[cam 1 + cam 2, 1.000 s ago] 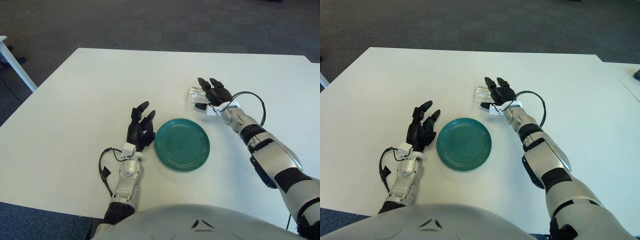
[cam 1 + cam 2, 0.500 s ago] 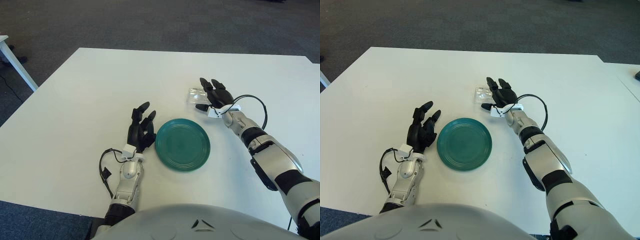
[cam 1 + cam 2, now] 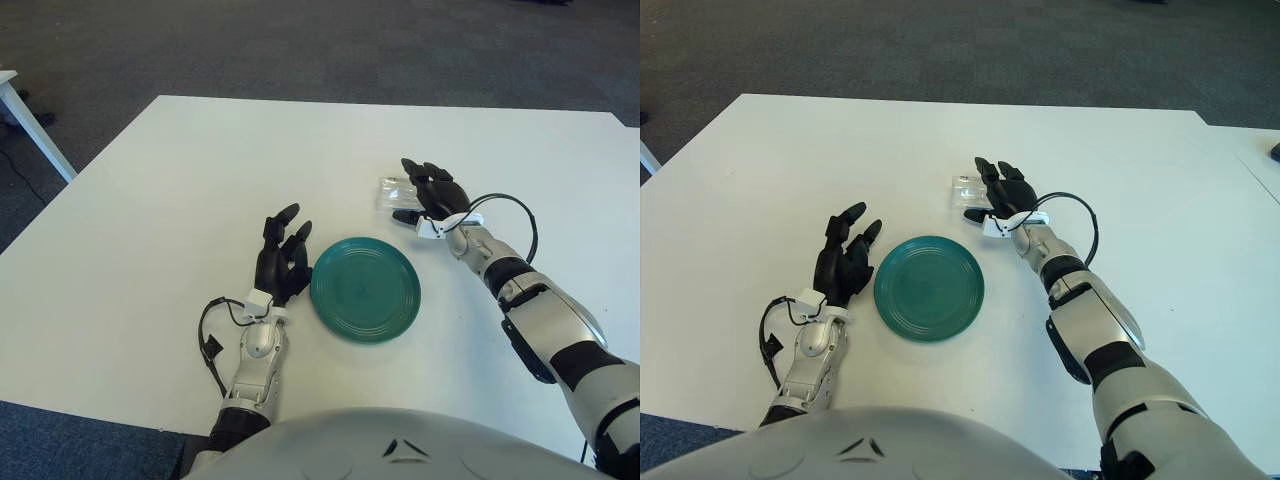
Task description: Put the bottle into the plate.
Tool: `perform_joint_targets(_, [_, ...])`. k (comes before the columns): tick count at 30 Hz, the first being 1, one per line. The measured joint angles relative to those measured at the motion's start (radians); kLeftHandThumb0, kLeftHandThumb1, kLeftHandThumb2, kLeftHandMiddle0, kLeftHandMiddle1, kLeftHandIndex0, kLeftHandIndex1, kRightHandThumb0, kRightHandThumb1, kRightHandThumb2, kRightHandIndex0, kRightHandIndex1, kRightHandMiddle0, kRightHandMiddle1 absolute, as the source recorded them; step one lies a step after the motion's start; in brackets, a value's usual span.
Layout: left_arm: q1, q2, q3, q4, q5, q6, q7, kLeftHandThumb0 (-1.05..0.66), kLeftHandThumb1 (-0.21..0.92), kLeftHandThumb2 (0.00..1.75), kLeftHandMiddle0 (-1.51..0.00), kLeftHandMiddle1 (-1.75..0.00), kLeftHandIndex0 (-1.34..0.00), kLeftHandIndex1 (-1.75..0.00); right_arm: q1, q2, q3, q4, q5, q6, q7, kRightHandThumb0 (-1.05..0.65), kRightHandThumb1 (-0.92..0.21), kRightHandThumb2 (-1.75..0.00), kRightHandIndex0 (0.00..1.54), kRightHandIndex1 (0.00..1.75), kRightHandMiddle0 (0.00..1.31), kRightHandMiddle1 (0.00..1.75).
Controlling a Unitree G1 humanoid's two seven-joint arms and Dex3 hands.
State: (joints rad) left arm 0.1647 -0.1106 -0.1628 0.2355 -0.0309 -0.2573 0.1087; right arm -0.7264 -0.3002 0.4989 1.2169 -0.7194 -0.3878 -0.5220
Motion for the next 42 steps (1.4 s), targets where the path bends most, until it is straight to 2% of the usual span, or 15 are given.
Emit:
perform_joint_targets(4, [0.002, 0.000, -0.002, -0.002, 0.000, 0.000, 0.005, -0.89, 0.92, 0.69, -0.61, -0.02, -0.15, -0.79, 0.001, 0.000, -0.006, 0.008, 0.003, -0.005, -0.016, -0.95, -0.92, -0.30, 0.54, 0.08, 0.11, 0.90])
perform_joint_targets(14, [0.008, -0.001, -0.011, -0.011, 0.000, 0.002, 0.014, -0.87, 0.92, 0.69, -0.60, -0.01, -0.15, -0.78, 0.001, -0.001, -0.023, 0.022, 0.018, -0.018, -0.025, -0.93, -0.92, -0.29, 0.61, 0.13, 0.14, 0.95])
perform_joint_targets(16, [0.010, -0.002, -0.013, -0.013, -0.001, 0.002, 0.014, -0.87, 0.92, 0.69, -0.60, -0.01, -0.15, -0.79, 0.001, -0.001, -0.026, 0.024, 0.025, -0.022, -0.025, -0.93, -0.92, -0.30, 0.59, 0.22, 0.14, 0.97])
perform_joint_targets(19, [0.013, -0.002, -0.014, -0.016, -0.006, 0.001, 0.014, -0.86, 0.92, 0.68, -0.61, -0.01, -0.16, -0.79, 0.001, -0.002, -0.030, 0.026, 0.029, -0.024, -0.025, -0.93, -0.92, -0.31, 0.46, 0.57, 0.14, 1.07])
perform_joint_targets(22, [0.015, -0.003, -0.014, -0.018, -0.011, 0.001, 0.014, -0.85, 0.92, 0.67, -0.62, -0.02, -0.16, -0.79, 0.001, -0.002, -0.035, 0.027, 0.034, -0.030, -0.025, -0.91, -0.92, -0.32, 0.40, 0.79, 0.15, 1.20])
perform_joint_targets(25, [0.019, -0.003, -0.017, -0.024, -0.019, 0.003, 0.014, -0.84, 0.92, 0.67, -0.63, -0.02, -0.16, -0.79, 0.002, -0.002, -0.041, 0.029, 0.039, -0.036, -0.027, -0.88, -0.92, -0.32, 0.38, 0.98, 0.17, 1.34])
perform_joint_targets(29, [0.021, -0.004, -0.019, -0.028, -0.024, 0.009, 0.014, -0.83, 0.92, 0.66, -0.64, -0.02, -0.16, -0.79, 0.003, -0.002, -0.045, 0.032, 0.043, -0.040, -0.033, -0.83, -0.92, -0.30, 0.37, 1.14, 0.19, 1.44])
perform_joint_targets(33, [0.021, -0.004, -0.020, -0.029, -0.035, 0.012, 0.014, -0.84, 0.92, 0.66, -0.64, -0.02, -0.17, -0.79, 0.003, -0.002, -0.051, 0.033, 0.044, -0.041, -0.037, -0.73, -0.92, -0.26, 0.42, 1.38, 0.26, 1.61])
perform_joint_targets(34, [0.021, -0.004, -0.021, -0.029, -0.038, 0.012, 0.014, -0.84, 0.92, 0.66, -0.64, -0.02, -0.17, -0.79, 0.003, -0.002, -0.051, 0.033, 0.044, -0.041, -0.040, -0.66, -0.89, -0.32, 0.43, 1.42, 0.29, 1.60])
perform_joint_targets(36, [0.021, -0.004, -0.021, -0.029, -0.041, 0.012, 0.015, -0.84, 0.92, 0.67, -0.63, -0.02, -0.16, -0.79, 0.003, -0.002, -0.053, 0.033, 0.044, -0.042, -0.046, -0.50, -0.78, -0.55, 0.46, 1.53, 0.38, 1.60])
perform_joint_targets(39, [0.021, -0.004, -0.023, -0.029, -0.040, 0.011, 0.017, -0.85, 0.92, 0.67, -0.63, -0.01, -0.16, -0.78, 0.003, -0.003, -0.052, 0.033, 0.043, -0.044, -0.058, -0.44, -0.68, -0.73, 0.51, 1.66, 0.43, 1.63])
perform_joint_targets(42, [0.021, -0.004, -0.026, -0.029, -0.039, 0.011, 0.024, -0.85, 0.92, 0.67, -0.63, -0.01, -0.16, -0.78, 0.003, -0.006, -0.051, 0.033, 0.042, -0.049, -0.072, -0.42, -0.63, -0.84, 0.56, 1.72, 0.44, 1.67])
